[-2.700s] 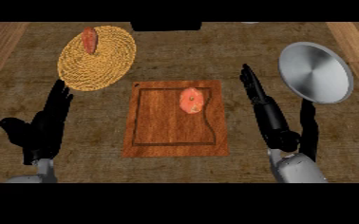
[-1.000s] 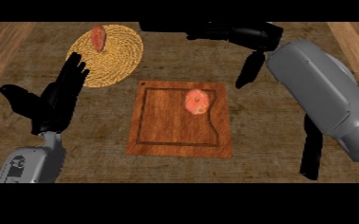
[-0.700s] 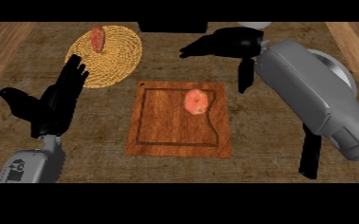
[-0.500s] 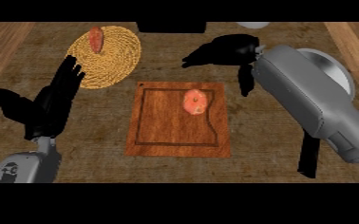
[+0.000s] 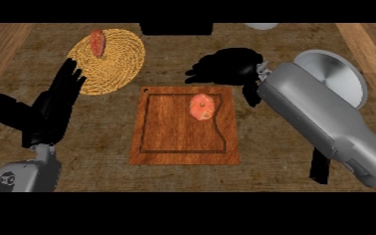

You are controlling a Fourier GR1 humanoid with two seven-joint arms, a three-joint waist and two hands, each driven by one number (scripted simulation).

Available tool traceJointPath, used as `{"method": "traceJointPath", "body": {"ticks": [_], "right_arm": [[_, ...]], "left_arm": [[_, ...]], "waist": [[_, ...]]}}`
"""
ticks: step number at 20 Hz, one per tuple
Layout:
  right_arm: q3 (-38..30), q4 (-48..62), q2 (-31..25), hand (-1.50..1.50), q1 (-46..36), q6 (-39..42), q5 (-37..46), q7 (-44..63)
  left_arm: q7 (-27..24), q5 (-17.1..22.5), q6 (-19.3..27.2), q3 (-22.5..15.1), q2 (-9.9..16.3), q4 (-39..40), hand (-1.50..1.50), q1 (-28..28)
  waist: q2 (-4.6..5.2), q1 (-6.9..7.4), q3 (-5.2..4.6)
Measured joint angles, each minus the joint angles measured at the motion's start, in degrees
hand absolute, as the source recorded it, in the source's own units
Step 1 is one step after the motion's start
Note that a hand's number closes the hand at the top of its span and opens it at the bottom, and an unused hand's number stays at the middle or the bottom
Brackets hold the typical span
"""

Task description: Pick the squash from the cutting board and place it in the pan

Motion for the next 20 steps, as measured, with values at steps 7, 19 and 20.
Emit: {"method": "traceJointPath", "body": {"ticks": [7, 19, 20], "right_arm": [[-2.6, -8.2, 2.6, -1.5, 5.6, 1.6, 4.8, 5.0], [-5.4, -6.2, 10.9, -1.5, 8.3, 3.4, 15.5, 9.9], [-5.7, -4.6, 11.3, -1.5, 8.3, 2.4, 16.5, 9.2]], "left_arm": [[0.8, -0.9, 0.2, 0.0, -1.1, -1.8, 0.0, 0.6], [-0.2, -2.2, -1.0, 0.9, -2.2, 0.4, 0.0, -0.7], [-0.3, -2.2, -1.1, 1.0, -2.4, 0.7, 0.0, -0.8]], "waist": [[0.03, 0.05, 0.0], [0.16, 0.38, 0.0], [0.19, 0.43, 0.0]]}}
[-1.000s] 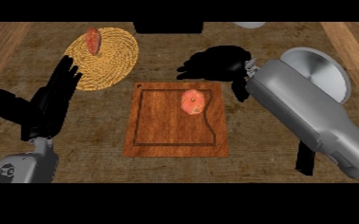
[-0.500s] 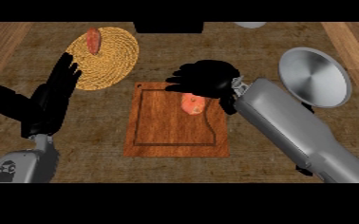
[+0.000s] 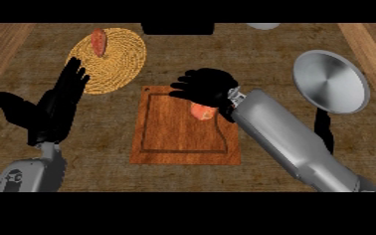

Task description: Pick the squash from the cutting board and place it in the pan

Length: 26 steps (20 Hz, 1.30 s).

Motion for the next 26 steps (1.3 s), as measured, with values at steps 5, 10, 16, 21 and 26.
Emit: {"method": "traceJointPath", "body": {"ticks": [5, 10, 16, 21, 26], "right_arm": [[-1.9, 5.7, 2.4, -1.5, 0.0, -2.5, 3.5, -2.8], [-2.6, 11.5, 5.1, -1.5, -0.2, -5.3, 7.5, -3.4], [-5.2, 14.9, 7.2, -1.5, 0.4, -7.7, 10.2, -5.9], [-5.3, 21.5, 10.1, -1.5, -1.5, -10.7, 9.5, -5.4], [-4.6, 27.9, 11.0, 1.5, -2.6, -14.4, 9.7, -7.6]], "left_arm": [[-0.3, -0.7, -0.2, -0.1, -0.8, -0.6, 0.0, 0.7], [-0.2, -0.8, -0.8, 0.6, -0.6, -0.4, 0.0, 0.6], [-0.3, -0.8, -1.7, 1.1, -1.0, -1.4, 0.0, 1.7], [0.3, -2.0, -0.8, 0.6, -1.9, -0.3, 0.0, -0.3], [-0.3, -2.0, -1.4, 1.0, -2.0, 0.9, 0.0, -0.9]], "waist": [[0.05, 0.12, 0.0], [0.08, 0.21, 0.0], [0.06, 0.14, 0.01], [0.19, 0.51, 0.01], [0.22, 0.7, -0.01]]}}
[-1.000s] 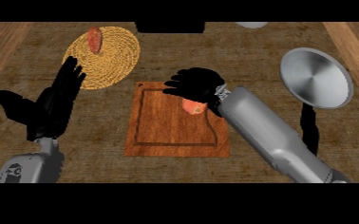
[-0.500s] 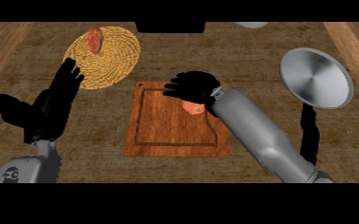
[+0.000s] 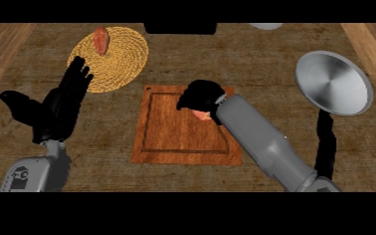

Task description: Pick the squash from the cutting board and place it in the pan

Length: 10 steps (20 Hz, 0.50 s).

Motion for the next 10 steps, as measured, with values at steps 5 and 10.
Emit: {"method": "traceJointPath", "body": {"ticks": [5, 10], "right_arm": [[1.1, 0.9, 0.0, 1.5, 0.2, -3.8, -0.8, -3.0], [1.9, 2.3, 0.0, 1.5, -0.2, -5.9, -3.5, -4.3]], "left_arm": [[1.9, -0.9, 0.8, -0.9, -0.7, -1.7, 0.0, -0.4], [3.0, 0.0, -0.1, 0.1, 0.0, -2.9, 0.0, 0.3]], "waist": [[-0.26, 0.1, -0.03], [-0.33, 0.3, -0.04]]}}
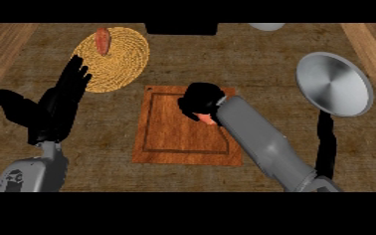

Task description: Pick the squash from the cutting board and place it in the pan

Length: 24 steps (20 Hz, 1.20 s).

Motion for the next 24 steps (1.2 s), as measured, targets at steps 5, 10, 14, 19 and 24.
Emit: {"method": "traceJointPath", "body": {"ticks": [5, 10, 14, 19, 24], "right_arm": [[-2.2, 1.4, 0.1, 1.5, -1.0, -1.6, -1.7, -2.1], [-9.8, 1.0, -1.4, 1.5, -1.6, -4.2, -4.6, 7.1], [-18.9, 3.8, -5.7, 1.5, -1.5, -6.8, -7.6, 25.1], [-24.7, 3.6, -8.9, 1.5, -7.0, -13.1, -6.1, 49.5], [-24.0, 1.1, -7.5, 1.5, -13.5, -15.8, -0.4, 70.8]], "left_arm": [[-0.5, -0.5, 0.2, 0.0, -0.5, 0.5, 0.0, -0.3], [-1.1, -0.6, 0.2, 0.2, -0.6, -0.2, 0.0, 1.6], [-1.1, -0.7, 0.9, 1.4, -0.2, -0.2, 0.0, 2.4], [-1.1, -0.8, 0.9, 1.4, -0.2, -0.1, 0.0, 2.7], [-1.6, -0.5, 0.1, 1.5, 0.1, 1.0, 0.0, 2.2]], "waist": [[0.02, -0.34, -0.02], [-0.06, -1.26, 0.02], [-0.49, -3.9, -0.05], [-0.85, -3.52, -0.17], [-0.72, -2.56, -0.15]]}}
